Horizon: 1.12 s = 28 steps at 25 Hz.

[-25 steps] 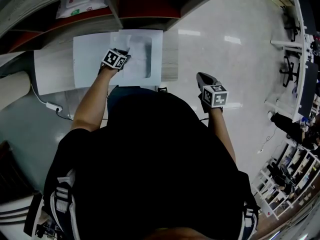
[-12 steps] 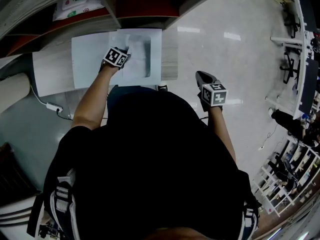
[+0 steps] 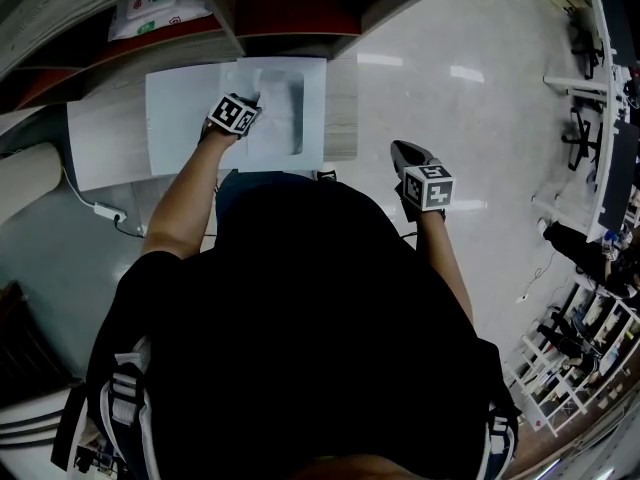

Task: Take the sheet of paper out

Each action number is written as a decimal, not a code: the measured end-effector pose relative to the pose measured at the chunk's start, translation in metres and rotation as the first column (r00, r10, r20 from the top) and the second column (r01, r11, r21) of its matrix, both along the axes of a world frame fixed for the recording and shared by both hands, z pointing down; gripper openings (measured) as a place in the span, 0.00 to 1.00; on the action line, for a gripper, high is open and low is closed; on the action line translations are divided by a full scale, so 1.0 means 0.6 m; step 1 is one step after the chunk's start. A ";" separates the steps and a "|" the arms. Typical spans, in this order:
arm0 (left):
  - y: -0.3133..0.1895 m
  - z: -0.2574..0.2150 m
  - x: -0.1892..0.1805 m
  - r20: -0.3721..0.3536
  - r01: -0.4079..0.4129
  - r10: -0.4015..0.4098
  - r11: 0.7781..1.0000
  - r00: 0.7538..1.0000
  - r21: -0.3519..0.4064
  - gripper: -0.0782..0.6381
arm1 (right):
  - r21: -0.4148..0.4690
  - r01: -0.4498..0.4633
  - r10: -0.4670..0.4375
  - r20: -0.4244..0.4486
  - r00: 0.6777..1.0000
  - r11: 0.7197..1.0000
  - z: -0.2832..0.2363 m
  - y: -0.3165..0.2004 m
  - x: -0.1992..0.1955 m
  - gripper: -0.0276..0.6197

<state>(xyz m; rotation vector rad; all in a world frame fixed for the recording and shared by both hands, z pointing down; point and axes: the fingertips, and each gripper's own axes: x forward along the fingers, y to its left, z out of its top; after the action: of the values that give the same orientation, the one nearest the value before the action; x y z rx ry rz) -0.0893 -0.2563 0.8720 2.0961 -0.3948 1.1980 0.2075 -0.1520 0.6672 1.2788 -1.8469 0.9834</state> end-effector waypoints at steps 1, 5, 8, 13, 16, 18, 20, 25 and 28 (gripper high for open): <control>-0.002 -0.002 -0.001 -0.003 0.005 -0.005 1.000 1.000 0.001 0.22 | 0.001 0.003 -0.003 -0.001 1.000 1.000 0.000 -0.001 0.000 0.06; -0.005 -0.008 -0.004 -0.011 0.021 -0.021 1.000 1.000 0.008 0.19 | 0.003 0.009 -0.009 0.000 1.000 1.000 0.002 -0.003 0.003 0.06; 0.000 -0.007 -0.006 -0.011 0.028 -0.028 1.000 1.000 0.005 0.18 | 0.002 0.008 -0.008 0.002 1.000 1.000 0.003 -0.003 0.004 0.06; 0.005 0.006 -0.008 -0.006 0.048 -0.048 0.999 0.999 -0.014 0.18 | -0.001 0.005 -0.005 0.006 1.000 1.000 0.005 0.000 -0.001 0.06; 0.007 0.011 -0.006 -0.003 0.045 -0.046 0.999 0.999 -0.023 0.18 | -0.006 0.001 -0.001 0.005 1.000 1.000 0.004 0.004 0.000 0.06; 0.006 0.014 -0.005 0.001 0.046 -0.046 0.999 0.999 -0.025 0.18 | -0.009 -0.001 0.001 0.004 1.000 1.000 0.007 0.007 0.002 0.06; 0.005 0.016 -0.004 0.005 0.046 -0.046 0.999 0.999 -0.025 0.16 | -0.012 -0.005 0.005 0.003 1.000 1.000 0.010 0.009 0.003 0.06; 0.003 0.013 -0.003 0.003 0.040 -0.040 0.999 0.999 -0.022 0.14 | -0.010 -0.012 0.012 0.013 1.000 1.000 0.009 0.007 0.003 0.06; 0.002 0.006 -0.009 0.004 0.049 -0.049 0.999 0.999 -0.025 0.14 | -0.005 -0.009 0.009 0.020 1.000 1.000 0.007 0.004 0.002 0.06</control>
<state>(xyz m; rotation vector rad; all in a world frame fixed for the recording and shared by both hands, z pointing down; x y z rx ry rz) -0.0945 -0.2550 0.8753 2.0518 -0.4278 1.1727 0.2089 -0.1497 0.6712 1.2790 -1.8543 1.0086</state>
